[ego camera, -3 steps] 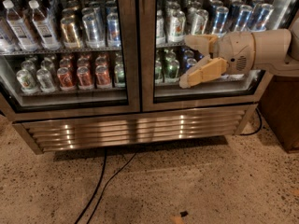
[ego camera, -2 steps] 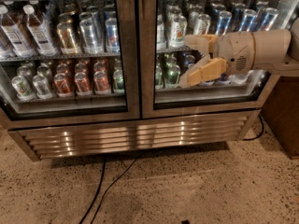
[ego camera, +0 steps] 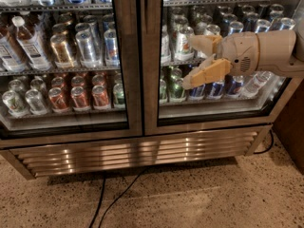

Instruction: Open right fridge door

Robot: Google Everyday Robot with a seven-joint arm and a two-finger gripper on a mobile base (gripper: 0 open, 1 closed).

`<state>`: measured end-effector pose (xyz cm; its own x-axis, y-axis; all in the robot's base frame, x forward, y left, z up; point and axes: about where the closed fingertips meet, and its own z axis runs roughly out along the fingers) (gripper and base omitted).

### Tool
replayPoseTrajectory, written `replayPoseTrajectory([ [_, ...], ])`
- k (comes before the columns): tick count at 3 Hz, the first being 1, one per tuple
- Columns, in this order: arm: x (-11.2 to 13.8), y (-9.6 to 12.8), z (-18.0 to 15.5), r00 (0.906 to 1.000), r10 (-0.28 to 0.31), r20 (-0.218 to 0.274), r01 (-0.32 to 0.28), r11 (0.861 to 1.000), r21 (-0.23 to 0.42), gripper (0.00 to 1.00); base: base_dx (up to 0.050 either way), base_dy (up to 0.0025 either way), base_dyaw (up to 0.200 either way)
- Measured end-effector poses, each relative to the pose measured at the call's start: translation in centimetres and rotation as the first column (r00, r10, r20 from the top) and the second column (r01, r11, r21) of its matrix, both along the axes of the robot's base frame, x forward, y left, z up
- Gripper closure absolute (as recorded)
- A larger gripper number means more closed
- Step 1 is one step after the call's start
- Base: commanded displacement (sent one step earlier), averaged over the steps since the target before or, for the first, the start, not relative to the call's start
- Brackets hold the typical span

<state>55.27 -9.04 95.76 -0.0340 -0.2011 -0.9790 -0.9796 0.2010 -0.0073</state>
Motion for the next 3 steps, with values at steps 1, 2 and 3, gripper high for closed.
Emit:
replayPoseTrajectory([
  [1, 0.00, 0.00, 0.00, 1.0000, 0.000, 0.000, 0.000, 1.000, 0.000, 0.00, 0.048, -0.00001, 0.000],
  [2, 0.00, 0.00, 0.00, 1.0000, 0.000, 0.000, 0.000, 1.000, 0.000, 0.00, 0.045, 0.00191, 0.087],
  [3, 0.00, 0.00, 0.00, 1.0000, 0.000, 0.000, 0.000, 1.000, 0.000, 0.00, 0.000, 0.00000, 0.000],
])
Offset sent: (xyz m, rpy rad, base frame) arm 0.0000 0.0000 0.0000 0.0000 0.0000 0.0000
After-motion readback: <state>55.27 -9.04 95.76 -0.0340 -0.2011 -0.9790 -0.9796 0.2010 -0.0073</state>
